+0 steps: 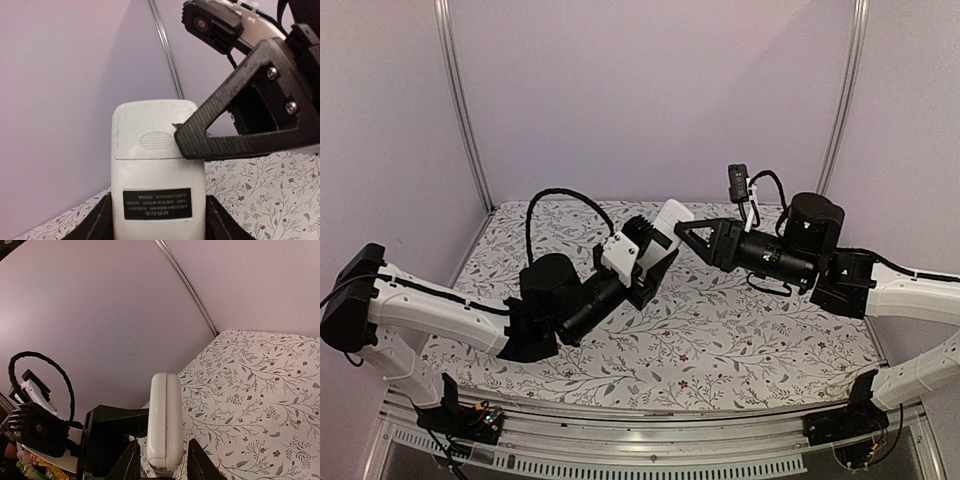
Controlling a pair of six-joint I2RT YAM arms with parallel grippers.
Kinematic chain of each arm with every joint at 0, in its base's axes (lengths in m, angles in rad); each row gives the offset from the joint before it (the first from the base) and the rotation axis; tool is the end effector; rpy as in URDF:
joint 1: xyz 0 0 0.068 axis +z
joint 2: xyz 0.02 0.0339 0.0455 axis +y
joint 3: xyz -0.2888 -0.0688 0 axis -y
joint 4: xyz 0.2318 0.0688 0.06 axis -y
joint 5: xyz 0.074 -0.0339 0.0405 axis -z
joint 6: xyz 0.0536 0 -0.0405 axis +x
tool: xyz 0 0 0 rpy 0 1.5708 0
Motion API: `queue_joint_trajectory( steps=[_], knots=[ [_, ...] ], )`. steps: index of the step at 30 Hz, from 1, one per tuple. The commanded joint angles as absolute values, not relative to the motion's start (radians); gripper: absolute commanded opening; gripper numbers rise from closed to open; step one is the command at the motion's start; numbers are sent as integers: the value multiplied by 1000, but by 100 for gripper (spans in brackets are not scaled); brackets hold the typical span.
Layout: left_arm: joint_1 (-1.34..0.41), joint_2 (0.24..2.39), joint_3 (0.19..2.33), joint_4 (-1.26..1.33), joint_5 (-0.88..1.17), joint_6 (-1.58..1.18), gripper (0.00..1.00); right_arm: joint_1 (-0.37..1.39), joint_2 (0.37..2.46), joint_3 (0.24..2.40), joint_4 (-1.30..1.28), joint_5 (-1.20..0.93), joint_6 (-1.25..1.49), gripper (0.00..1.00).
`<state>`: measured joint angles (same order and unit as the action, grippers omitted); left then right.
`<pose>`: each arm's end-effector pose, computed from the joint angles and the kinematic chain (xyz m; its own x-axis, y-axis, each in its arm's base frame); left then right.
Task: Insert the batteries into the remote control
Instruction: Pass from the left arm to the right
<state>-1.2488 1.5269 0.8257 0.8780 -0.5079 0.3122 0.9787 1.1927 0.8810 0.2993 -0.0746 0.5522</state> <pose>0.1330 -0.3163 0.3196 0.2610 0.0657 -0.9631 0.6275 0.7466 0.2210 0.1529 0.2345 0.3663 -0.4618 0.2507 -0.8508 -0.7363 0.4266 0.5253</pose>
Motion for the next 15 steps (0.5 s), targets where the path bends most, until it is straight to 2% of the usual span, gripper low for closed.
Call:
queue_joint_trajectory(
  steps=[1, 8, 13, 15],
  knots=[
    [-1249, 1516, 824, 910, -502, 298, 0, 974, 1215, 912, 261, -67, 524, 30],
    [-1251, 1517, 827, 905, -500, 304, 0, 973, 1249, 935, 265, -88, 512, 26],
    [-1252, 1516, 825, 903, -499, 301, 0, 973, 1261, 940, 266, -95, 509, 10],
    [-1251, 1514, 824, 903, -499, 302, 0, 970, 1261, 940, 264, -97, 508, 8]
  ],
)
